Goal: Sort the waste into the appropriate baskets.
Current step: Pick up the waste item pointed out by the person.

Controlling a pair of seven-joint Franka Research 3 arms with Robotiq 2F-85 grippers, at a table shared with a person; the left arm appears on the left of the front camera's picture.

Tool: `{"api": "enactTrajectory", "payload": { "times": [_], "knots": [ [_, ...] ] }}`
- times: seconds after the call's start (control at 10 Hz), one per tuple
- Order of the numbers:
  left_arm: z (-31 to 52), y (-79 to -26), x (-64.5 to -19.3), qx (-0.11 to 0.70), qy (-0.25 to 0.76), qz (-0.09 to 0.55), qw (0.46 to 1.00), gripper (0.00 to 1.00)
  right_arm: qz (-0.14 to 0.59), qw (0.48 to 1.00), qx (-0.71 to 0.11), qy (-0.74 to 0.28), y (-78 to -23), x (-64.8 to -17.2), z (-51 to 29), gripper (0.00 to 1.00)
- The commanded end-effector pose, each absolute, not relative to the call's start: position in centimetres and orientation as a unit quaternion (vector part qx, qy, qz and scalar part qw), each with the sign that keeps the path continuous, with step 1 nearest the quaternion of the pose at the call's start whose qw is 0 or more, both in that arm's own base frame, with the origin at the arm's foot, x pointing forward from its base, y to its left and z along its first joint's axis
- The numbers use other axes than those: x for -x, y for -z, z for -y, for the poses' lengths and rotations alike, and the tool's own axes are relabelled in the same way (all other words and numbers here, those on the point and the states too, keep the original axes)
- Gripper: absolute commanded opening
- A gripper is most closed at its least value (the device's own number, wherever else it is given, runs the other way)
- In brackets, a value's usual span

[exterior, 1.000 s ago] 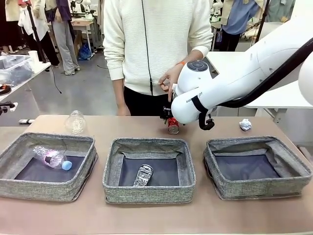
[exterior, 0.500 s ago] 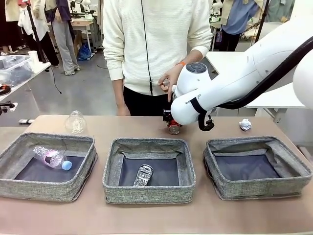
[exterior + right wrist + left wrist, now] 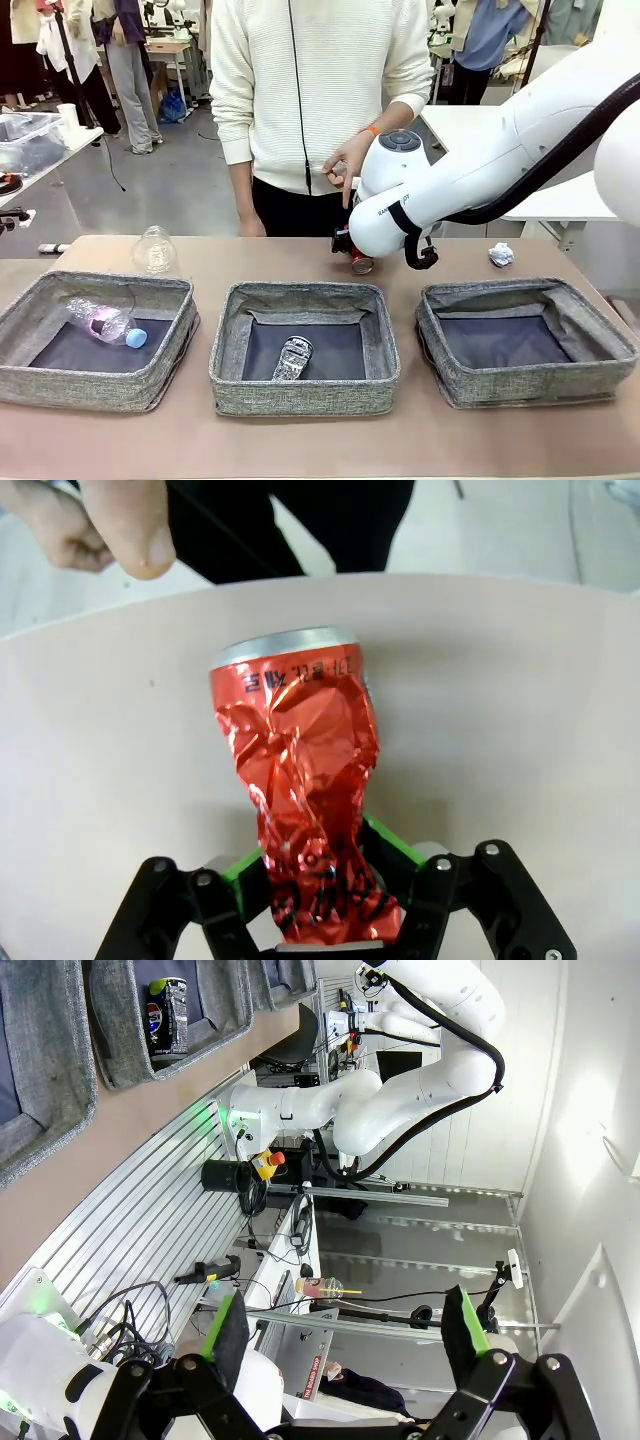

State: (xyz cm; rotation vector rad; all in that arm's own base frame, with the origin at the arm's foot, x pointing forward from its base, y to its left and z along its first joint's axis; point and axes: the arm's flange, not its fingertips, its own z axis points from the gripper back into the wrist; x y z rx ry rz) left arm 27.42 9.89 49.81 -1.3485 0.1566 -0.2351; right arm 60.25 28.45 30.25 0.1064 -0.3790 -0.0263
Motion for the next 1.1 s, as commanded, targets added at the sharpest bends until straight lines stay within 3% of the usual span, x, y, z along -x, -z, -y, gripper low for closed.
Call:
{"api": "enactTrajectory", "payload": {
  "times": [0.0, 0.7, 1.0],
  "knots": [
    [-9.9, -50.0, -27.2, 0.622, 0.111, -0.069, 0.772, 1.0, 0.189, 0.981, -0.042, 0.022, -30.5, -60.7, -29.1, 0.0],
    [-9.9, -50.0, -27.2, 0.622, 0.111, -0.069, 0.772, 1.0, 0.18, 0.982, -0.047, 0.034, -31.7, -59.9, -27.8, 0.0],
    [-9.9, -50.0, -27.2, 0.622, 0.111, -0.069, 0.772, 1.0, 0.09, 0.99, -0.055, 0.096, -39.6, -53.5, -22.7, 0.0]
  ]
}}
